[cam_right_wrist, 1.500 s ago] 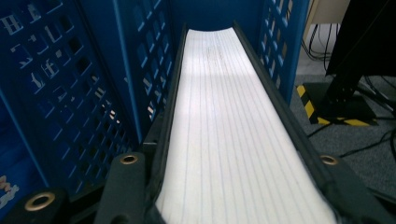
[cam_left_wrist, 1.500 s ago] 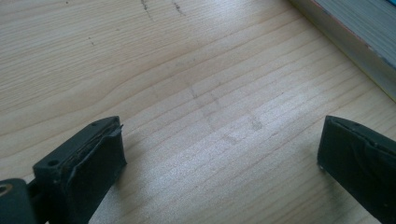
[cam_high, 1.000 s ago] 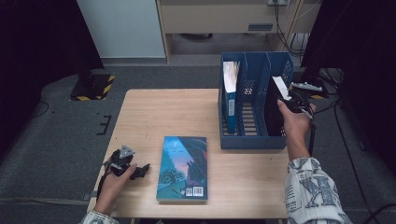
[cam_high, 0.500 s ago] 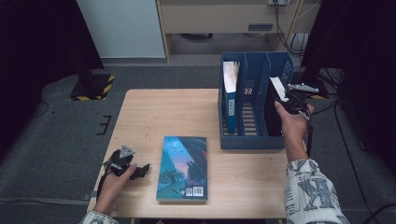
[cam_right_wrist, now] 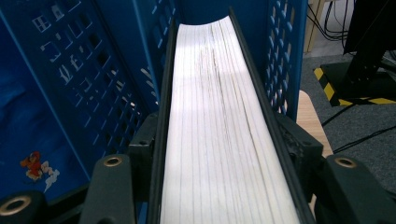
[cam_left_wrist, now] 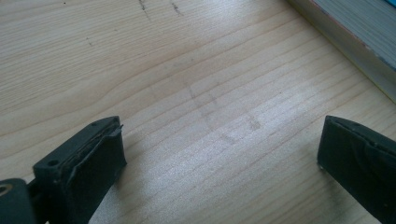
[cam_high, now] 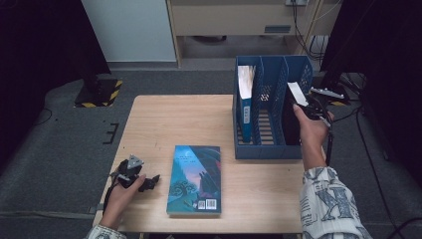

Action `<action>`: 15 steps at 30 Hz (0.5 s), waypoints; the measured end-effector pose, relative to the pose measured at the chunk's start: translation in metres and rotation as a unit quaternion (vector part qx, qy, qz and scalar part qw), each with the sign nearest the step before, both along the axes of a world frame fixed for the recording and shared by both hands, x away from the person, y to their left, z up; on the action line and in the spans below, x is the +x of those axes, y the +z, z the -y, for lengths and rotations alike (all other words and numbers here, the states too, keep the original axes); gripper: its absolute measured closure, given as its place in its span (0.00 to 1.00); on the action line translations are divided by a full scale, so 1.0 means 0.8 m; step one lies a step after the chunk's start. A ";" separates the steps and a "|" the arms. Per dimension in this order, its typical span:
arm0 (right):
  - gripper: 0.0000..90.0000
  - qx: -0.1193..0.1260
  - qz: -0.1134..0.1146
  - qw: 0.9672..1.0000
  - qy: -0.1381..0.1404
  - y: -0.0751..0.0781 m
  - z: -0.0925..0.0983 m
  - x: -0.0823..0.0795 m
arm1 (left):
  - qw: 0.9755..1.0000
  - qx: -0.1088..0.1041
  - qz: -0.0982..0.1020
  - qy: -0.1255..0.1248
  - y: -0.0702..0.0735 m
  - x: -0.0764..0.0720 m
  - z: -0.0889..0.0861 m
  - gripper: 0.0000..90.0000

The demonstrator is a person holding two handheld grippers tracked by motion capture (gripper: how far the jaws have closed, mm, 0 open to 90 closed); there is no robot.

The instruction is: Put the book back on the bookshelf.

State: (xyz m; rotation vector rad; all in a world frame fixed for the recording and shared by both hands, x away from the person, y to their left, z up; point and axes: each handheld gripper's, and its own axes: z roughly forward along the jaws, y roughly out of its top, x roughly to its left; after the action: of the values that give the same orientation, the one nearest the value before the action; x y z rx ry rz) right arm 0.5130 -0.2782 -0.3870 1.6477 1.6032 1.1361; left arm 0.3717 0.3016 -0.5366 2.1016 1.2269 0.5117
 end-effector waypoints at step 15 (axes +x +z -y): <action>0.56 -0.034 -0.005 0.999 -0.008 0.005 -0.005 0.003 | 1.000 0.000 0.000 -0.001 0.000 0.000 0.000 0.00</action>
State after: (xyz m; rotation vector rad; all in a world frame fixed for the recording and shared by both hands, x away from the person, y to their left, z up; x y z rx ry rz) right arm 0.5150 -0.2743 -0.3832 1.6220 1.6126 1.0557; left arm 0.3719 0.3012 -0.5366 2.1026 1.2241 0.5096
